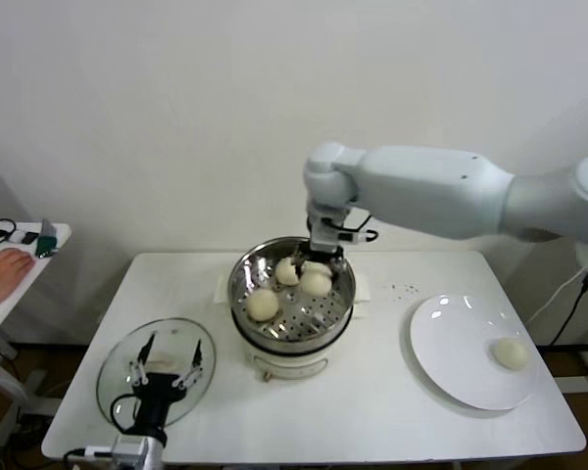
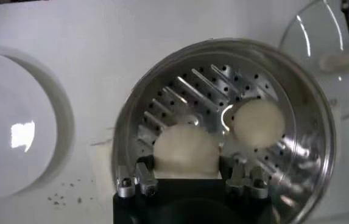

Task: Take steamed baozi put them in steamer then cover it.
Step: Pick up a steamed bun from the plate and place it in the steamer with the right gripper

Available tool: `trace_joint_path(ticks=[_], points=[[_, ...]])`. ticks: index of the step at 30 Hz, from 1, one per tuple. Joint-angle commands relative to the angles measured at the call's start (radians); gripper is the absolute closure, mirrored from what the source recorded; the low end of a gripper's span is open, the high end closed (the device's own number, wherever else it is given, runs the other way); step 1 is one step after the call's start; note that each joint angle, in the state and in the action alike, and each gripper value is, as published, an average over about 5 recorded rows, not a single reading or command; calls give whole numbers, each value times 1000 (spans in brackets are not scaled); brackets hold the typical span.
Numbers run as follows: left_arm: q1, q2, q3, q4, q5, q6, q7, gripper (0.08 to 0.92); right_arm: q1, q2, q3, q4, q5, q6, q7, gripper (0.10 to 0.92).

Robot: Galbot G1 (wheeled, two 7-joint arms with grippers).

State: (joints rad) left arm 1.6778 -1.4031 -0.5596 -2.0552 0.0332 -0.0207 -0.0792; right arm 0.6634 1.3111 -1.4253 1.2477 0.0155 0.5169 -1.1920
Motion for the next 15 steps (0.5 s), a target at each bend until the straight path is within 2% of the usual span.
trace_joint_path(ticks=[1, 15], points=[[2, 9, -4, -2, -10, 4, 0, 177, -107, 124, -2, -38, -54, 40, -8, 337], [-3, 5, 3, 11, -1, 5, 2, 177, -106, 92, -27, 7, -34, 22, -31, 312]])
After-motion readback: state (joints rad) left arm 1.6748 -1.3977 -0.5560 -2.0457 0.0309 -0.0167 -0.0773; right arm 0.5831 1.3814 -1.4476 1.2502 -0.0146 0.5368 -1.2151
